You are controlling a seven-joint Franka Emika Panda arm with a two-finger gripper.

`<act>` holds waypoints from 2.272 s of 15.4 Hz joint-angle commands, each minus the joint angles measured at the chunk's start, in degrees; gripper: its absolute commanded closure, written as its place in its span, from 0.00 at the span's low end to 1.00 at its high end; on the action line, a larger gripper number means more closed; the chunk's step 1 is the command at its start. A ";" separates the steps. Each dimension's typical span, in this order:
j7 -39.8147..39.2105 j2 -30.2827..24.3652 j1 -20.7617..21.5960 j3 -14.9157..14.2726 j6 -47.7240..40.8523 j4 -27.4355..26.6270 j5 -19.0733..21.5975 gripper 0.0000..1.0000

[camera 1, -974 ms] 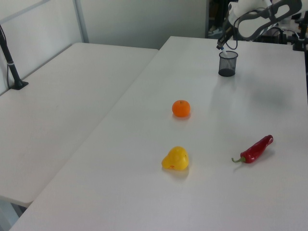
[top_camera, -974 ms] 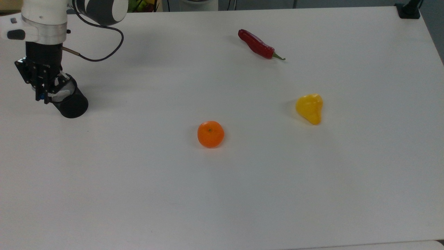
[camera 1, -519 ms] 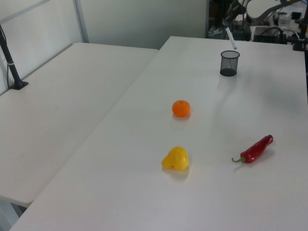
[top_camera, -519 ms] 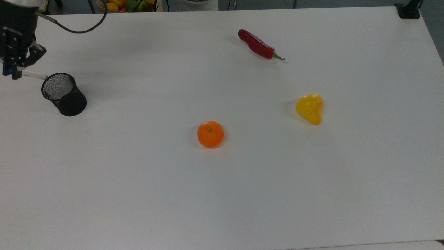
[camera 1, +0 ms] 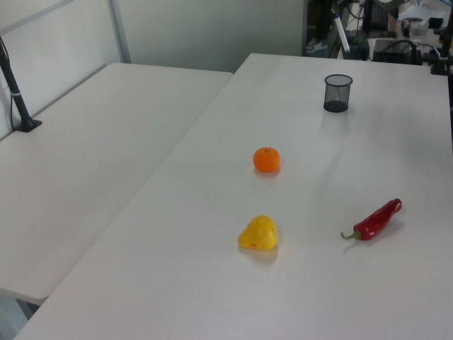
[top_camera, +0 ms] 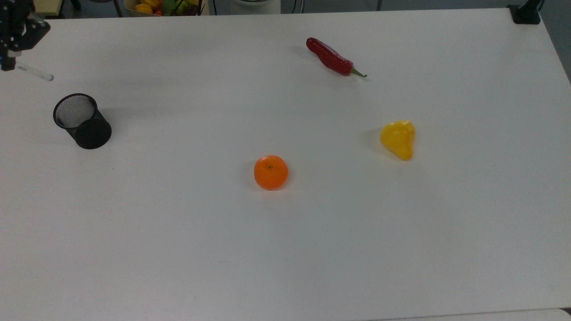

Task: Take marker pen
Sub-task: 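Carry the marker toward the orange and lower it to the table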

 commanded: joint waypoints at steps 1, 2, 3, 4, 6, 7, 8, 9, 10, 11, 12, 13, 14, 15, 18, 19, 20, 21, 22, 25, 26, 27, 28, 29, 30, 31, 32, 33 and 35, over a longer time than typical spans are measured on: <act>1.05 -4.20 4.25 0.25 -8.68 -0.77 1.29 0.99; 1.05 -4.64 5.05 0.33 -10.79 -0.77 1.29 0.99; 1.05 -4.73 5.84 0.42 -12.72 -0.68 1.37 0.99; 1.05 -4.73 6.80 0.60 -14.48 -0.50 1.37 0.99; 1.05 -4.73 8.21 1.30 -18.17 -0.41 1.90 0.99; 1.14 -4.73 8.31 2.00 -20.11 -0.41 2.16 0.99; 1.14 -4.73 8.31 2.79 -22.13 -0.41 2.17 0.99; 1.14 -4.73 8.31 3.75 -23.89 -0.41 2.17 0.99; 1.23 -4.73 8.31 4.55 -25.56 -0.41 2.25 0.99; 1.93 -4.65 8.31 5.34 -27.05 -0.41 2.51 0.99; 3.15 -4.39 8.31 6.39 -28.03 -0.41 2.69 0.99; 3.95 -4.12 8.39 7.36 -28.73 -0.50 2.69 0.99; 4.39 -3.68 8.74 7.98 -29.61 -0.59 2.78 0.99; 5.00 -3.33 9.53 8.42 -30.40 -0.76 2.78 0.99; 6.41 -0.26 10.85 9.91 -30.24 -0.85 2.78 0.99; 6.50 1.05 11.12 10.87 -29.97 -0.85 2.78 0.98; 6.42 2.02 11.21 11.58 -29.80 -0.85 2.78 0.98; 6.50 2.99 11.29 11.76 -29.71 -0.85 2.78 0.98; 6.50 3.78 11.64 11.85 -29.53 -0.85 2.78 0.98; 6.50 6.16 12.70 12.55 -29.53 -0.94 2.78 0.98; 6.94 6.77 12.79 12.90 -29.27 -0.94 2.78 0.98; 7.81 7.39 12.88 12.90 -27.87 -1.20 2.78 0.98; 8.60 8.09 12.96 12.99 -25.77 -1.90 2.78 0.98; 9.31 8.62 13.31 13.17 -23.49 -2.87 2.69 0.98; 9.66 9.32 13.84 13.17 -21.81 -3.48 2.61 0.98; 9.84 9.94 13.93 13.34 -21.01 -3.75 2.26 0.98; 9.93 10.55 14.11 13.34 -20.48 -3.75 2.17 0.98; 9.93 11.17 14.11 13.17 -19.96 -3.75 2.08 0.97; 9.93 12.31 14.20 13.34 -18.20 -3.75 1.99 0.97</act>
